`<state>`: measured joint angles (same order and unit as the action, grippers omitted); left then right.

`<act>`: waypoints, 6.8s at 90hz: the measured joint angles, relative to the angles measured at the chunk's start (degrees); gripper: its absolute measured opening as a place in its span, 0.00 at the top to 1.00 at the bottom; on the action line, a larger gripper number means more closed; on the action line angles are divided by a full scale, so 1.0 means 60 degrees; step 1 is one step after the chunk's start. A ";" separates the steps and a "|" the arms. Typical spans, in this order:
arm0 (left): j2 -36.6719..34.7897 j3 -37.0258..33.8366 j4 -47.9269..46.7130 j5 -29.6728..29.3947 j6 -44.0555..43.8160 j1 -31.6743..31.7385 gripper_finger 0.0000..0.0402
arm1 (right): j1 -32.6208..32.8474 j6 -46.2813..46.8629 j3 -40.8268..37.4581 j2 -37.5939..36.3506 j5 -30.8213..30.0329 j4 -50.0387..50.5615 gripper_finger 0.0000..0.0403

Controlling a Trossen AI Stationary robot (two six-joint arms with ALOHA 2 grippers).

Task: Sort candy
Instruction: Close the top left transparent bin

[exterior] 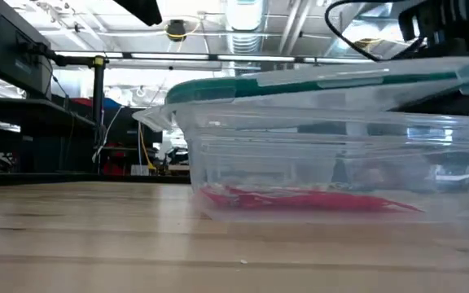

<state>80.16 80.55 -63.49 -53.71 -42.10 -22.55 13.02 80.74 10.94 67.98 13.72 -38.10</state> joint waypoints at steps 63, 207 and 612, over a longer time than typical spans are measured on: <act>0.0018 0.0000 0.0078 0.0305 -0.0129 0.0001 0.71 | -0.0138 -0.0427 0.0257 -0.4292 -0.0100 0.7434 0.83; 0.5683 0.0011 0.8495 0.7156 0.4653 0.1905 0.71 | -0.0237 -0.2242 0.0831 -0.4432 -0.1309 0.8622 0.69; 0.4573 -0.0954 0.7164 0.7829 0.2661 0.1123 0.71 | 0.1308 -1.0716 0.3996 -0.1792 -0.5097 0.9771 0.50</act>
<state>107.60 74.83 -20.51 -6.74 -26.13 -15.80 20.86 16.45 34.92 57.23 -16.86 20.53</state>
